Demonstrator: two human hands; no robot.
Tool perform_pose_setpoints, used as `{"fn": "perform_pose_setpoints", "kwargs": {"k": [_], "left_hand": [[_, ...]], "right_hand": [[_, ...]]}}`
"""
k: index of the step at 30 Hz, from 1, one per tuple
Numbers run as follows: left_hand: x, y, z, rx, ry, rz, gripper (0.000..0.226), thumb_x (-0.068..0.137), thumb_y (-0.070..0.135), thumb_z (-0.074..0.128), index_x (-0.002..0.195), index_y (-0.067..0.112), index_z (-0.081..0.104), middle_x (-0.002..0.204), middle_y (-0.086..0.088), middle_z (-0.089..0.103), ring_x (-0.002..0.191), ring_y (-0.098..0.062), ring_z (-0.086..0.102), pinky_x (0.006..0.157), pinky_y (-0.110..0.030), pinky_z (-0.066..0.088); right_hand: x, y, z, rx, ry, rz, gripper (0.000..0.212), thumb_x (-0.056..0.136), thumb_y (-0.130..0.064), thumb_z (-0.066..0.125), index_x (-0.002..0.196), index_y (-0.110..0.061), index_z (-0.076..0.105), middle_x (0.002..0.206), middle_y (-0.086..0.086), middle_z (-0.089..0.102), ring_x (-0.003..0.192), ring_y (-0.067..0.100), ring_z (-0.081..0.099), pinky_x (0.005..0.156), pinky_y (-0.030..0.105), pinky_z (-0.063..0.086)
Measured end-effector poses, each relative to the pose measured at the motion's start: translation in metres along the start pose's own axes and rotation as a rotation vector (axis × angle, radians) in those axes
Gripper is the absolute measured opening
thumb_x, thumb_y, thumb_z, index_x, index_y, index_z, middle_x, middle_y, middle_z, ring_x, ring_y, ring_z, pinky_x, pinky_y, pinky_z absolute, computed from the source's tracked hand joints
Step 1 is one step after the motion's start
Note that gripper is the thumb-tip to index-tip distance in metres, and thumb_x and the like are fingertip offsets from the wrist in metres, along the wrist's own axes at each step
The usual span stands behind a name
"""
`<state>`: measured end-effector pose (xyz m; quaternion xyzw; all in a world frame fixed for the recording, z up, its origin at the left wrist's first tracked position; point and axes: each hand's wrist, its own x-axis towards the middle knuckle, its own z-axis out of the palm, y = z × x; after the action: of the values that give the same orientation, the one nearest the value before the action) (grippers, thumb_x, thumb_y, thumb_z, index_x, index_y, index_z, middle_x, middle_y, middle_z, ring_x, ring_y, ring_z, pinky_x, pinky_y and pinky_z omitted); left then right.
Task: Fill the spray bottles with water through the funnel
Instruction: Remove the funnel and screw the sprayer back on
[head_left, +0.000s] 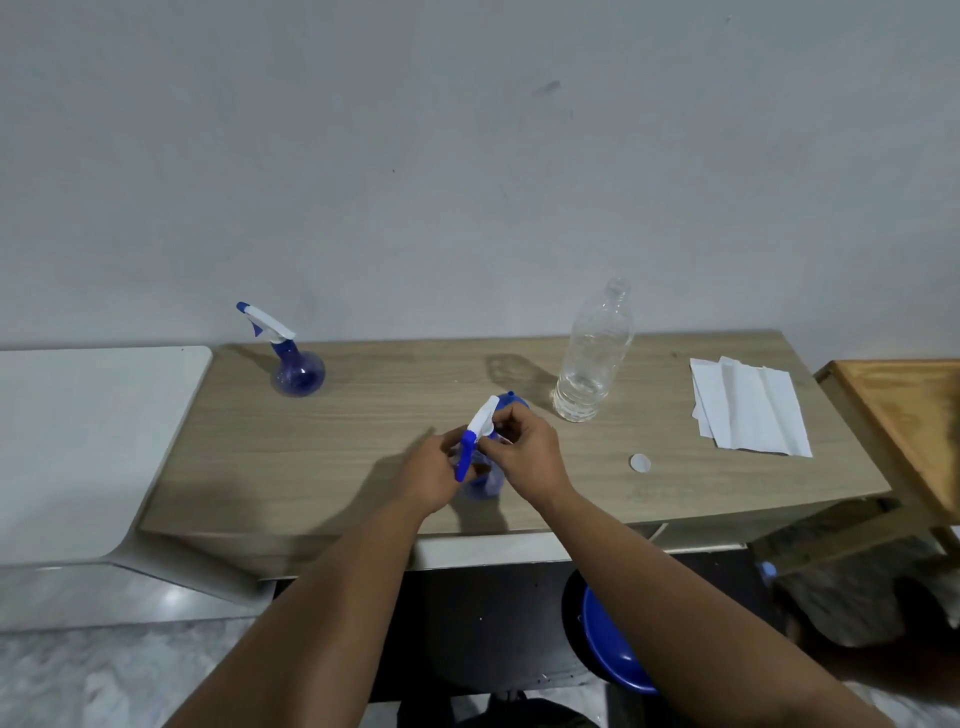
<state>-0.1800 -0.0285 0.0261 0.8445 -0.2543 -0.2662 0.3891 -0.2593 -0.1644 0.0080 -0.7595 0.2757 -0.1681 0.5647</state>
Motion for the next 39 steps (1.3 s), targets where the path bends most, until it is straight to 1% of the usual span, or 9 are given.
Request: {"fn": "perform_pose_setpoints", "kwargs": {"k": [5, 7, 12, 16, 20, 25, 30, 35, 39], "left_hand": [[-0.003, 0.008, -0.002, 0.050, 0.026, 0.019, 0.030, 0.089, 0.002, 0.066, 0.094, 0.030, 0.057, 0.069, 0.023, 0.054, 0.058, 0.004, 0.052, 0.053, -0.005, 0.040], [-0.004, 0.009, -0.003, 0.070, 0.025, 0.023, 0.030, 0.090, 0.006, 0.066, 0.094, 0.034, 0.056, 0.070, 0.022, 0.055, 0.060, 0.003, 0.052, 0.053, -0.006, 0.040], [-0.004, 0.010, -0.003, 0.125, 0.024, 0.029, 0.025, 0.089, 0.005, 0.062, 0.097, 0.029, 0.061, 0.070, 0.019, 0.051, 0.062, -0.009, 0.050, 0.051, -0.008, 0.038], [-0.005, 0.010, -0.004, 0.115, 0.024, 0.029, 0.031, 0.089, 0.007, 0.064, 0.115, 0.022, 0.069, 0.071, 0.013, 0.056, 0.062, -0.007, 0.052, 0.053, -0.005, 0.039], [-0.006, 0.012, -0.006, 0.110, 0.005, 0.032, 0.039, 0.087, 0.008, 0.066, 0.117, 0.032, 0.069, 0.070, 0.021, 0.056, 0.065, -0.005, 0.055, 0.054, -0.006, 0.040], [-0.005, 0.011, -0.005, 0.118, 0.010, 0.029, 0.033, 0.088, 0.009, 0.066, 0.116, 0.026, 0.070, 0.071, 0.014, 0.056, 0.072, -0.011, 0.062, 0.055, -0.007, 0.040], [-0.006, 0.011, -0.003, 0.064, 0.022, 0.029, 0.031, 0.088, 0.005, 0.065, 0.114, 0.021, 0.070, 0.071, 0.017, 0.054, 0.061, -0.001, 0.051, 0.055, -0.005, 0.040], [-0.004, 0.009, -0.003, 0.049, 0.019, 0.020, 0.025, 0.090, 0.006, 0.066, 0.111, 0.021, 0.068, 0.073, 0.015, 0.056, 0.060, 0.002, 0.057, 0.054, -0.004, 0.040], [-0.005, 0.004, -0.001, -0.040, -0.004, 0.002, 0.032, 0.088, -0.004, 0.064, 0.099, 0.026, 0.060, 0.075, 0.017, 0.059, 0.057, 0.013, 0.059, 0.054, -0.004, 0.041]], "right_hand": [[-0.006, 0.000, 0.005, 0.003, 0.018, -0.012, 0.030, 0.081, -0.005, 0.084, 0.106, -0.015, 0.071, 0.096, -0.005, 0.075, 0.088, 0.005, 0.071, 0.083, 0.022, 0.058], [-0.010, 0.003, 0.003, -0.013, -0.006, -0.039, 0.033, 0.084, -0.008, 0.081, 0.115, -0.016, 0.073, 0.098, -0.005, 0.076, 0.087, 0.006, 0.072, 0.083, 0.022, 0.057], [-0.013, 0.003, 0.000, 0.043, 0.040, 0.010, 0.030, 0.078, -0.008, 0.085, 0.097, -0.011, 0.061, 0.090, 0.000, 0.072, 0.077, 0.005, 0.067, 0.076, 0.024, 0.057], [-0.018, 0.003, 0.003, 0.070, -0.001, -0.005, 0.047, 0.081, -0.009, 0.083, 0.124, -0.017, 0.066, 0.104, -0.003, 0.077, 0.094, 0.007, 0.074, 0.085, 0.025, 0.059], [-0.017, 0.003, 0.002, 0.041, 0.037, 0.008, 0.026, 0.080, -0.007, 0.084, 0.093, -0.009, 0.062, 0.082, -0.008, 0.070, 0.072, -0.001, 0.066, 0.071, 0.019, 0.052], [-0.019, 0.005, 0.002, 0.058, -0.028, -0.031, 0.051, 0.089, -0.005, 0.074, 0.136, -0.019, 0.061, 0.107, -0.005, 0.077, 0.096, 0.006, 0.073, 0.086, 0.024, 0.057], [-0.013, 0.003, 0.002, -0.006, 0.032, -0.013, 0.027, 0.082, -0.004, 0.083, 0.098, -0.015, 0.064, 0.092, -0.005, 0.071, 0.081, 0.003, 0.067, 0.079, 0.025, 0.056], [-0.013, 0.006, -0.002, -0.019, -0.084, -0.072, 0.043, 0.089, -0.008, 0.073, 0.130, -0.019, 0.064, 0.114, -0.003, 0.074, 0.105, 0.008, 0.071, 0.092, 0.023, 0.058], [-0.007, 0.005, 0.001, -0.061, -0.038, -0.043, 0.022, 0.086, -0.003, 0.077, 0.106, -0.013, 0.071, 0.101, -0.003, 0.074, 0.093, 0.007, 0.070, 0.085, 0.022, 0.056]]}}
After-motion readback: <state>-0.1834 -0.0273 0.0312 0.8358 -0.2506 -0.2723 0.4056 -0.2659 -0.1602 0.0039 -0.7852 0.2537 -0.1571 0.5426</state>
